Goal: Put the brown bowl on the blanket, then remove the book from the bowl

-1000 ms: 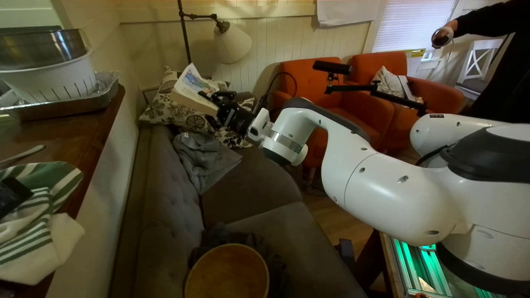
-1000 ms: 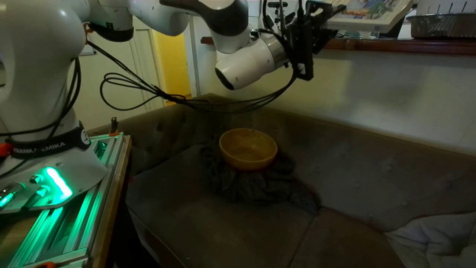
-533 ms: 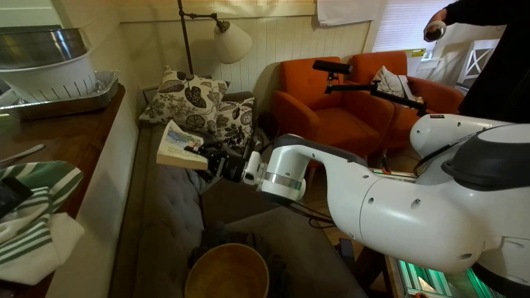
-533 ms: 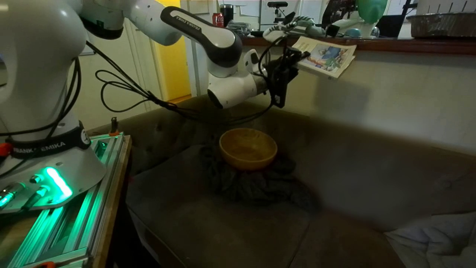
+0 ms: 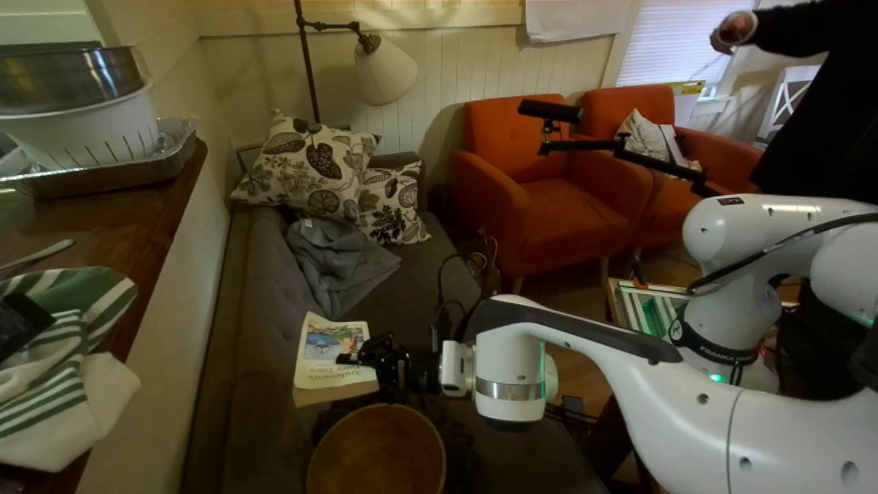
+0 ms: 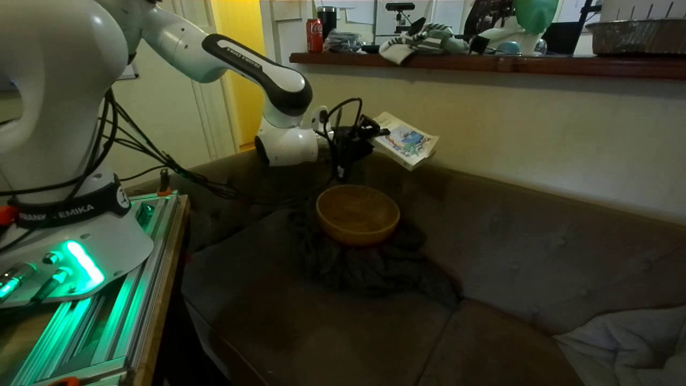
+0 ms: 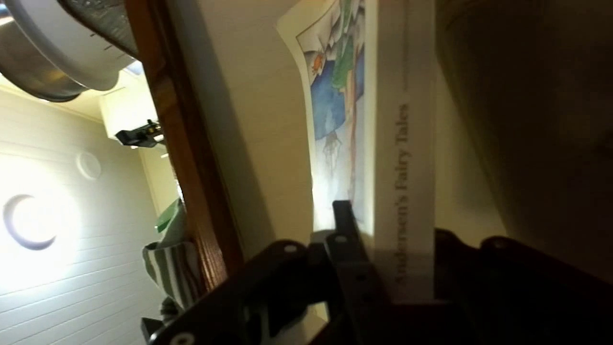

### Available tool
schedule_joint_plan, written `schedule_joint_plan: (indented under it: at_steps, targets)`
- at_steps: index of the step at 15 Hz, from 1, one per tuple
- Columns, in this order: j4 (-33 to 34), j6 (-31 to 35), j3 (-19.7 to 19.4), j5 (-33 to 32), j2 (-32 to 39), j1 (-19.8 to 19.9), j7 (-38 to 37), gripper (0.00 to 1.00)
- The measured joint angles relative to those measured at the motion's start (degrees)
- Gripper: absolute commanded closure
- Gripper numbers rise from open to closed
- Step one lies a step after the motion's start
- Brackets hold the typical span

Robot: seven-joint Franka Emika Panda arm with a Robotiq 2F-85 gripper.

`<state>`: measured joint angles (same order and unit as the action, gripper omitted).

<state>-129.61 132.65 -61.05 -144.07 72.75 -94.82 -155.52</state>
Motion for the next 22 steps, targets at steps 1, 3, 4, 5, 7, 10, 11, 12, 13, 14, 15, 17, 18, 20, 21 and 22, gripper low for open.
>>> schedule_joint_plan:
  at_steps: [1,3,4,5,7,10,11,12,13,14,15,17,18,20,21,22]
  targets:
    - [-0.66,0.97,-0.01,0.00,0.58,-1.54,-0.07,0.76]
    - [-1.15,1.19,-0.14,0.00,1.25,-2.28,-0.11,0.76]
    - [-1.15,1.19,-0.24,0.00,1.33,-2.07,-0.11,0.76]
    - [-1.15,1.19,-0.34,0.00,1.34,-1.85,-0.11,0.76]
    - [-1.15,1.19,-0.48,0.00,1.34,-1.65,-0.11,0.76]
    - [-1.15,1.19,-0.50,0.00,1.34,-1.65,-0.11,0.76]
    - [-1.15,1.19,-0.50,0.00,1.34,-1.65,-0.11,0.94]
    - [-1.15,1.19,-0.50,0.00,1.34,-1.65,-0.11,0.94]
    - [-1.15,1.19,-0.42,0.00,1.34,-1.65,0.13,0.94]
    - [-1.16,1.44,-0.29,0.00,1.38,-1.64,0.31,0.94]
    - [-1.44,1.96,-0.27,0.00,1.43,-1.73,0.34,0.94]
    - [-3.15,2.86,-0.43,0.00,1.44,-2.26,0.34,0.94]
    - [-4.39,3.47,-0.63,0.00,1.44,-2.66,0.35,0.94]
    - [-7.07,4.64,-1.05,0.00,1.45,-3.57,0.78,0.94]
    - [-8.55,3.81,-0.84,0.00,0.81,-3.62,2.62,0.94]
    - [-10.14,2.15,-0.29,0.00,-0.75,-3.25,5.71,0.94]
